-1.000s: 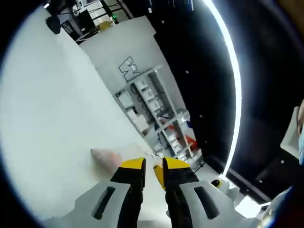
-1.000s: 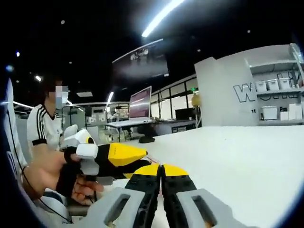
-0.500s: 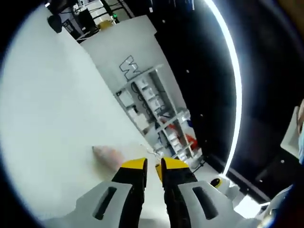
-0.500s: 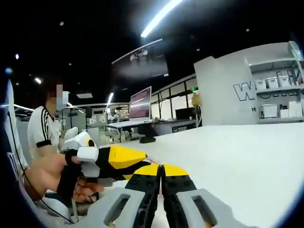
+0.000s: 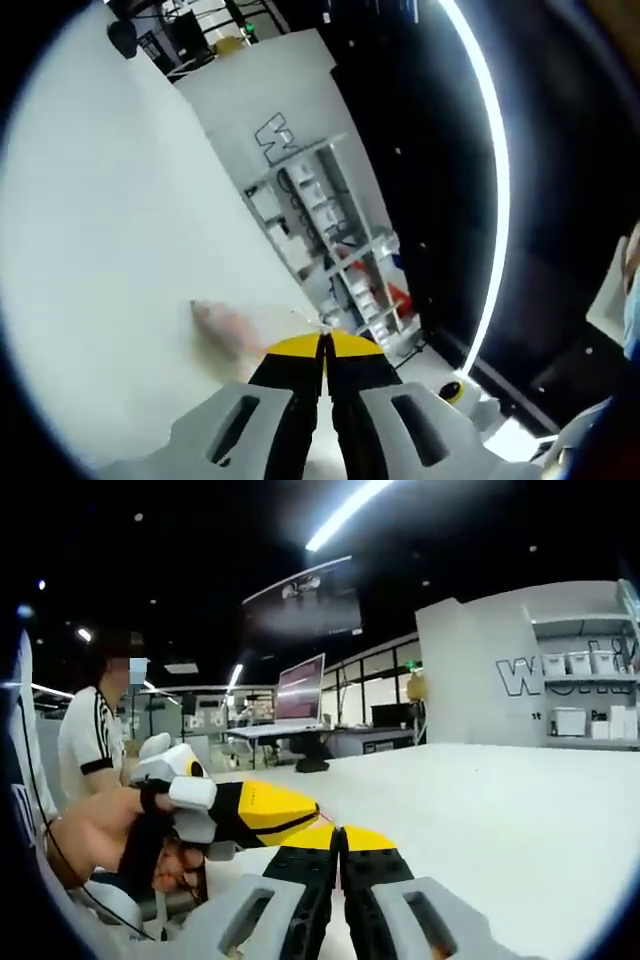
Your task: Open the resealable bag by pulling the two sides of the seal apart until the entire bag opening is separated and visibly accessible.
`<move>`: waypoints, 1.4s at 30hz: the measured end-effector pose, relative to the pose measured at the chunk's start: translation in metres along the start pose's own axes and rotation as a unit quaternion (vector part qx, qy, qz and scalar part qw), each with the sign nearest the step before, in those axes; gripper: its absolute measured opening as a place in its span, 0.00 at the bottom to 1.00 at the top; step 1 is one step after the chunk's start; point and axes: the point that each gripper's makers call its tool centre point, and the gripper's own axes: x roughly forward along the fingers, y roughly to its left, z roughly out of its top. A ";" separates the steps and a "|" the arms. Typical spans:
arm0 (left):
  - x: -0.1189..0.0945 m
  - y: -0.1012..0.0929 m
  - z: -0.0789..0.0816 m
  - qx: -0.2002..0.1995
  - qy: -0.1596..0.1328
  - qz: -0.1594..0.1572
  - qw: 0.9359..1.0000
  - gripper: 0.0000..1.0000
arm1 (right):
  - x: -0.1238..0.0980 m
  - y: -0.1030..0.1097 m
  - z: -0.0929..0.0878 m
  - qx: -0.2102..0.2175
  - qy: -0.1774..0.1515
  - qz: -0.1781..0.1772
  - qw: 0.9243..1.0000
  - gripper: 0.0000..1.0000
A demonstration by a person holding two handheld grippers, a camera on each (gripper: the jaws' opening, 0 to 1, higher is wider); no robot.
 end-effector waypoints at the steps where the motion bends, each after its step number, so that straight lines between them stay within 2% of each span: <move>1: 0.000 0.000 0.000 -0.006 0.000 0.000 1.000 0.02 | 0.000 0.001 -0.001 -0.003 0.004 0.002 1.000 0.00; 5: -0.003 -0.001 -0.003 -0.017 0.008 0.001 1.000 0.01 | -0.001 0.007 -0.003 -0.015 0.023 0.019 0.999 0.00; 9: -0.009 0.002 -0.006 -0.016 0.022 0.009 1.000 0.01 | -0.009 0.016 -0.009 -0.065 0.066 0.049 0.994 0.00; 15: -0.022 0.012 -0.015 0.007 0.047 0.028 0.998 0.01 | -0.022 0.022 0.011 -0.085 0.071 0.073 0.991 0.02; 19: -0.028 0.014 -0.025 0.034 0.069 0.034 0.996 0.01 | -0.016 0.026 0.010 -0.122 0.106 0.099 0.982 0.01; 23: -0.032 0.020 -0.023 0.050 0.070 0.042 0.995 0.01 | -0.007 0.038 -0.012 -0.143 0.157 0.146 0.966 0.01; 24: -0.033 0.021 -0.022 0.053 0.071 0.044 0.995 0.01 | -0.005 0.038 -0.016 -0.150 0.167 0.147 0.963 0.02; 33: -0.037 0.026 -0.022 0.079 0.081 0.051 0.992 0.01 | 0.003 0.044 -0.029 -0.180 0.212 0.183 0.943 0.01; 42: -0.039 0.028 -0.024 0.088 0.085 0.054 0.991 0.01 | 0.001 0.043 -0.035 -0.177 0.236 0.200 0.934 0.00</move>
